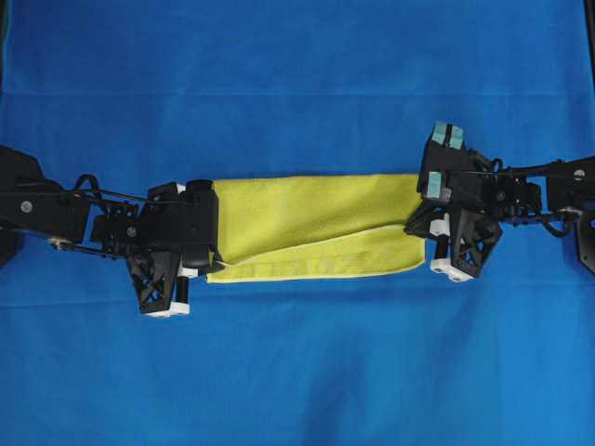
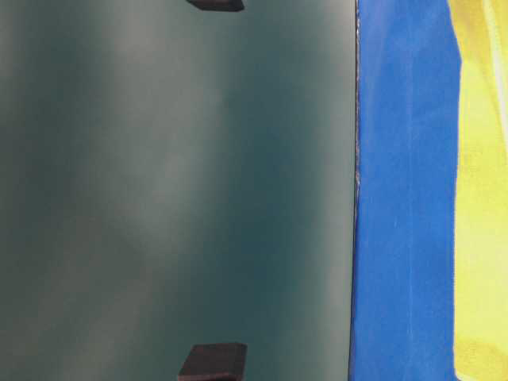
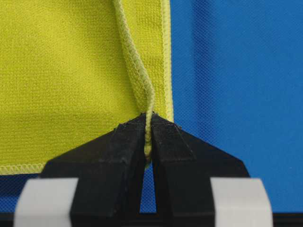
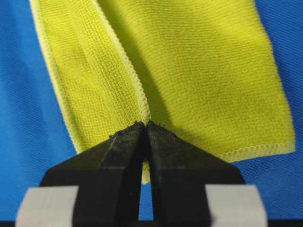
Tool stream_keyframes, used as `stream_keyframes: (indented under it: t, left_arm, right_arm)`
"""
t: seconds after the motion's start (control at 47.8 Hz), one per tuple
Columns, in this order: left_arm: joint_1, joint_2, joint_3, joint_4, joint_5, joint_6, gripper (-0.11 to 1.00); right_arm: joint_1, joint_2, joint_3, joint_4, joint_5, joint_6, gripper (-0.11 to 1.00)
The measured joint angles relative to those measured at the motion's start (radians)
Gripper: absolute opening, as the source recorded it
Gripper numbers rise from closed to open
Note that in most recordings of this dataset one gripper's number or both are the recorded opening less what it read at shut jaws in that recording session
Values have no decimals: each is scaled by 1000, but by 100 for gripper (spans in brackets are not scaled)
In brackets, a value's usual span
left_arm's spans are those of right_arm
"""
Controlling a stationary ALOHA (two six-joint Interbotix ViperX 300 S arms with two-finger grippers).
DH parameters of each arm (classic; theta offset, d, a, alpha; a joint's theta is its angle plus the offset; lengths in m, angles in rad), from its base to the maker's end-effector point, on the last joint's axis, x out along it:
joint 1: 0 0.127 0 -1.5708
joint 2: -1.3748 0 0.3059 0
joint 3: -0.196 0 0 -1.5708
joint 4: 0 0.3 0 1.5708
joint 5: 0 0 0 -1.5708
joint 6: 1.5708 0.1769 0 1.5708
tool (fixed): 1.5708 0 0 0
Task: Fold the yellow towel.
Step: 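Lift the top corners and fold them down toward the bottom edge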
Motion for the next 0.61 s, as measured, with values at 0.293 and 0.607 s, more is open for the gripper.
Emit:
stream_keyframes:
  t: [0.293, 0.607]
  left_arm:
    - [0, 0, 0, 0, -2, 6, 1]
    - [-2, 0, 0, 0, -12, 25, 57]
  right_arm:
    - [-2, -2, 0, 0, 0, 6, 3]
    - [12, 0, -2, 0, 2, 8, 61]
